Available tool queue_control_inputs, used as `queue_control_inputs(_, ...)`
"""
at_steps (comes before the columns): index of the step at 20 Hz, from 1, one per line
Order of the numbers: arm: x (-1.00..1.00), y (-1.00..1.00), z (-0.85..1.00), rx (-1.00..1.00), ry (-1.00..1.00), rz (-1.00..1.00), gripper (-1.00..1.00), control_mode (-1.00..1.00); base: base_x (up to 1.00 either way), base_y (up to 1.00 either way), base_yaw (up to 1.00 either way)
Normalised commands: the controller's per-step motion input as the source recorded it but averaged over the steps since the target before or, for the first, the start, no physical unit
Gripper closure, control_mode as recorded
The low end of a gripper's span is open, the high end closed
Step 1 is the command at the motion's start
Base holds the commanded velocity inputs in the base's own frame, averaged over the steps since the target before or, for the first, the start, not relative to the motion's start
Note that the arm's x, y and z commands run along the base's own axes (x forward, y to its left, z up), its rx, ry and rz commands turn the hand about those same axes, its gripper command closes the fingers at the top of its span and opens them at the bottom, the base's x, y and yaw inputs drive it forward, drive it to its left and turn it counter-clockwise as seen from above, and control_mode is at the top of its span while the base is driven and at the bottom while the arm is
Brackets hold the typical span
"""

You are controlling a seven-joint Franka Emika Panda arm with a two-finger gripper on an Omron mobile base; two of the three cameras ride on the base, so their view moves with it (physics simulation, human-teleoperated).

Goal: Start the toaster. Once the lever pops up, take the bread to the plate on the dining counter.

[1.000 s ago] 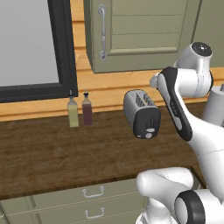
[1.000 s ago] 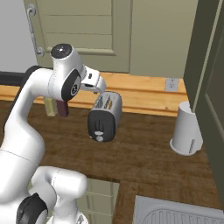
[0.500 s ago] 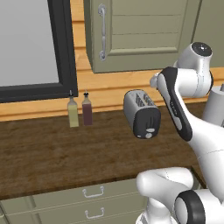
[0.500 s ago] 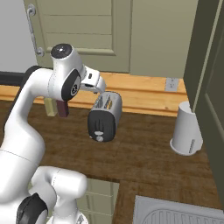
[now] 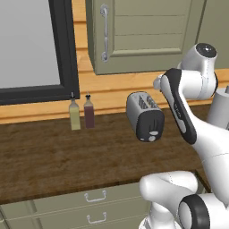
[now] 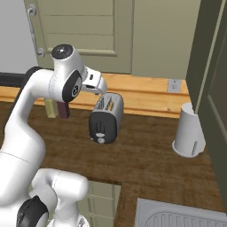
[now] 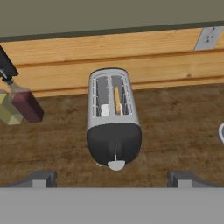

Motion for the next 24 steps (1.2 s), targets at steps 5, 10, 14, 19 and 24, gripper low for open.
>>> queue_control_inputs(5, 0.00, 0.00, 0.00, 0.00, 0.00, 0.00, -1.00, -1.00, 0.00, 0.00, 0.00)
queue_control_inputs(10, 0.00, 0.00, 0.00, 0.00, 0.00, 0.00, -1.00, -1.00, 0.00, 0.00, 0.00)
queue_control_inputs(14, 0.00, 0.00, 0.00, 0.00, 0.00, 0.00, -1.00, -1.00, 0.00, 0.00, 0.00)
queue_control_inputs(19, 0.00, 0.00, 0.00, 0.00, 0.00, 0.00, -1.00, -1.00, 0.00, 0.00, 0.00)
queue_control_inputs(24, 0.00, 0.00, 0.00, 0.00, 0.00, 0.00, -1.00, -1.00, 0.00, 0.00, 0.00)
